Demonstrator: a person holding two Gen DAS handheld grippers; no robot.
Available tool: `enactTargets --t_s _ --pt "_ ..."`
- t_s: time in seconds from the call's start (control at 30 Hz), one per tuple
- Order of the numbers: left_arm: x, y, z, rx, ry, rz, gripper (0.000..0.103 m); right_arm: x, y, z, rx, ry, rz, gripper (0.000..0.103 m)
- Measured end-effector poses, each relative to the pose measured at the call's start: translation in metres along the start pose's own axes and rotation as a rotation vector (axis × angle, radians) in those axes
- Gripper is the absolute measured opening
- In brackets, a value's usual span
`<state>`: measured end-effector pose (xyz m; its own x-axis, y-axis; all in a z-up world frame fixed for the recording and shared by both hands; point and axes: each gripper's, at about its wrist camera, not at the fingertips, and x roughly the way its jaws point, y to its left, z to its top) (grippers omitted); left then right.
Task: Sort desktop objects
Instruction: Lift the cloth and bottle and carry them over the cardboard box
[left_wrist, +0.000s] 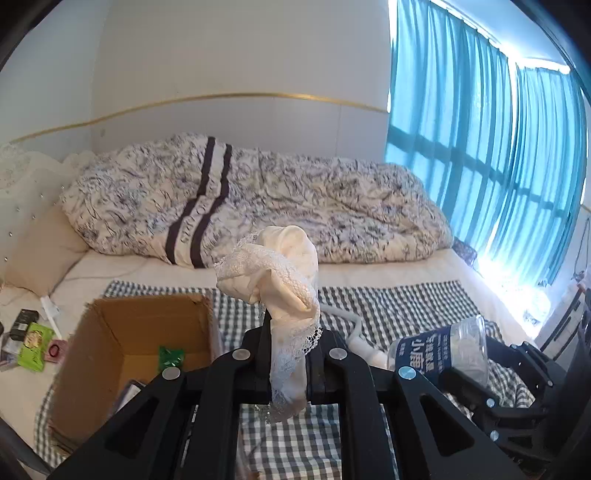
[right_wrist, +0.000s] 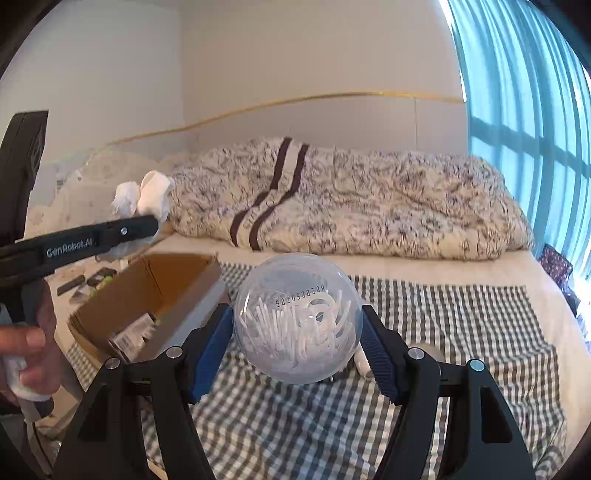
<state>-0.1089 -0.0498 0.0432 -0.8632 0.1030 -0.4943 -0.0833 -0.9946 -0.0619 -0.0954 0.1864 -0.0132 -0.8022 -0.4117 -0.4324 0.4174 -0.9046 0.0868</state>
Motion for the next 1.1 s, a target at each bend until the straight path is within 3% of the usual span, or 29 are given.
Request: enactTargets --t_s 0.37,0.67,1.1 --pt "-0.046 0.024 0.015 -0.016 -0.056 0.056 0.011 -0.031 0.03 0.041 -0.031 -0.085 0.034 0.067" --pt "-0.06 0.055 0.012 -0.058 -0.069 0.085 0.011 -0.02 0.062 0.045 -0.062 -0.067 0.065 0.067" --pt "-0.068 0.117 -0.001 -0.099 -0.027 0.158 0.011 0.006 0.121 0.063 -0.101 -0.059 0.147 0.067"
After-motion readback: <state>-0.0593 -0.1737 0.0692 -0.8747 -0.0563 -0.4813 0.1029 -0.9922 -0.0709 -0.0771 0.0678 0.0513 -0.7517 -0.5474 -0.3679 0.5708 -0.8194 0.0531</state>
